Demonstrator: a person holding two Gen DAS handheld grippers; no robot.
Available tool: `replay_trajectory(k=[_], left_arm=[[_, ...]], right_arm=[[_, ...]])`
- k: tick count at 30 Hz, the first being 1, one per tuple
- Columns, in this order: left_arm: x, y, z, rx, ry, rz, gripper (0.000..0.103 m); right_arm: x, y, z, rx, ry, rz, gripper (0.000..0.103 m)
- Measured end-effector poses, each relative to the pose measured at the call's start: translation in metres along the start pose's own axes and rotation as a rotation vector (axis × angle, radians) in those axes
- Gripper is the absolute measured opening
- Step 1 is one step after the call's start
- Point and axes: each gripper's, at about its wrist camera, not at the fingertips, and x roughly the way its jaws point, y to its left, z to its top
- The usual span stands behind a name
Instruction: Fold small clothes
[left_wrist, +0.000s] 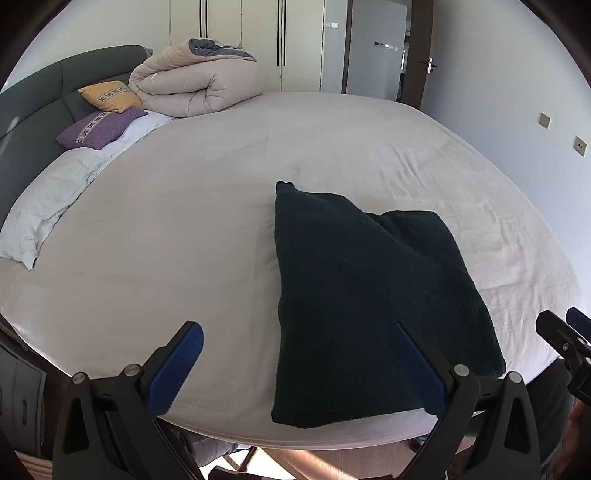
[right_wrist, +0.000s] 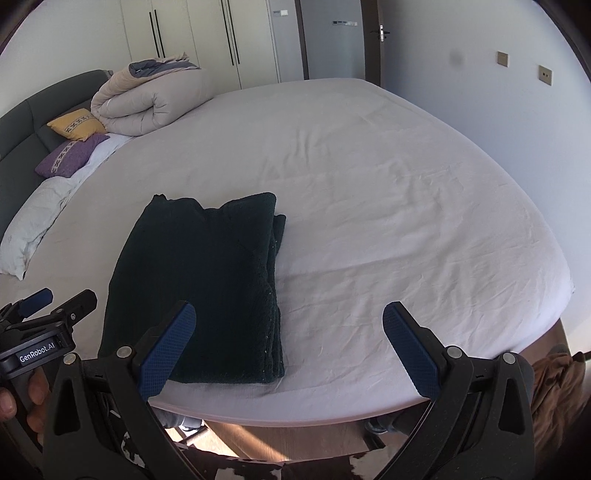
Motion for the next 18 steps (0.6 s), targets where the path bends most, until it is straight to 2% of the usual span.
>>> replay_trajectory(k=[18], left_arm=[[0.005,0.002,-0.002,0.005,0.008,-0.008,0.103]], right_arm=[[0.013,0.011,-0.004,-0.008,0.029,0.002,0.103]])
